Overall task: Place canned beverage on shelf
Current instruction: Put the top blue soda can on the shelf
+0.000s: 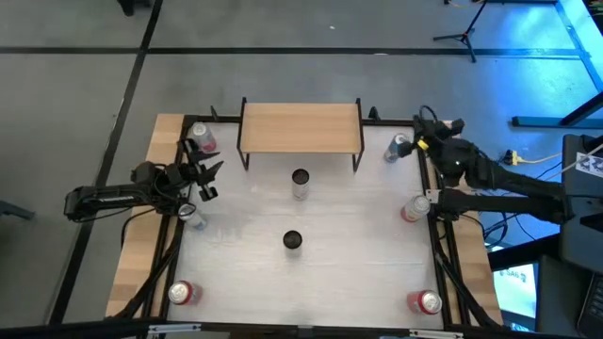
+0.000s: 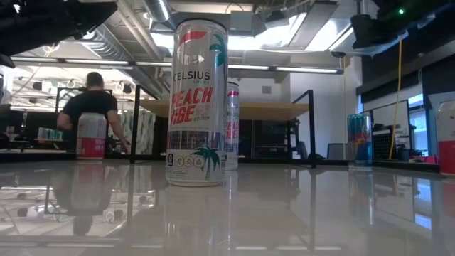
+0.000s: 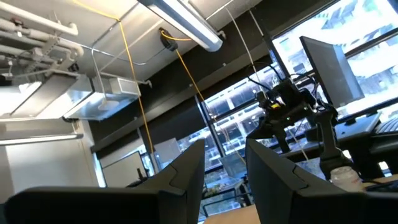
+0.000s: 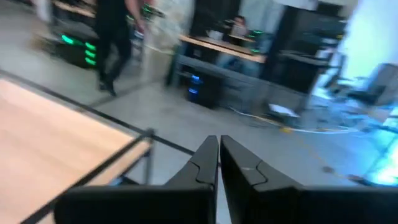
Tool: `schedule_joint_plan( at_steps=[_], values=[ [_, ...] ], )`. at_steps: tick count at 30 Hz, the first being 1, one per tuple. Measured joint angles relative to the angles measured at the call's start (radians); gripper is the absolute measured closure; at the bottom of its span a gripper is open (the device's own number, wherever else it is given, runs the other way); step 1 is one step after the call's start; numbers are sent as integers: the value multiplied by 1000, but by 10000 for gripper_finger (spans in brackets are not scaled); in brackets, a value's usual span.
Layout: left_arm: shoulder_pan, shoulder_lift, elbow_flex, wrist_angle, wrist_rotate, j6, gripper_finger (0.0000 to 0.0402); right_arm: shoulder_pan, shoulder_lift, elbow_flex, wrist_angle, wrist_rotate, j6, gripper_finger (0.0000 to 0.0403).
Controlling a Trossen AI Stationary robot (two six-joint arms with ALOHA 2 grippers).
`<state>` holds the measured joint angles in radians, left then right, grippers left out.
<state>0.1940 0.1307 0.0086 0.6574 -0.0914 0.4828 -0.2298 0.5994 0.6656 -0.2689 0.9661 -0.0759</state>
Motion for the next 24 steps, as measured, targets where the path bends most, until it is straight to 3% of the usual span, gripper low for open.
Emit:
schedule_joint_plan(
  at_steps=[4, 10, 13, 17, 20, 24],
  values=[
    [0, 0, 0, 2, 5, -1, 294, 0, 117, 153, -227, -12, 106, 345],
    [0, 0, 0, -5, 5, -35, 294, -27, 263, 321, -503, -25, 216, 223],
    [0, 0, 0, -13, 4, -54, 294, -93, 326, 399, -617, -102, 256, 166],
    [0, 0, 0, -18, 0, -63, 294, -226, 410, 472, -736, -297, 277, 112],
    [0, 0, 0, -22, 0, -63, 294, -339, 464, 511, -800, -411, 274, 88],
    [0, 0, 0, -22, 0, -64, 294, -426, 514, 522, -817, -435, 206, 73]
  ],
)
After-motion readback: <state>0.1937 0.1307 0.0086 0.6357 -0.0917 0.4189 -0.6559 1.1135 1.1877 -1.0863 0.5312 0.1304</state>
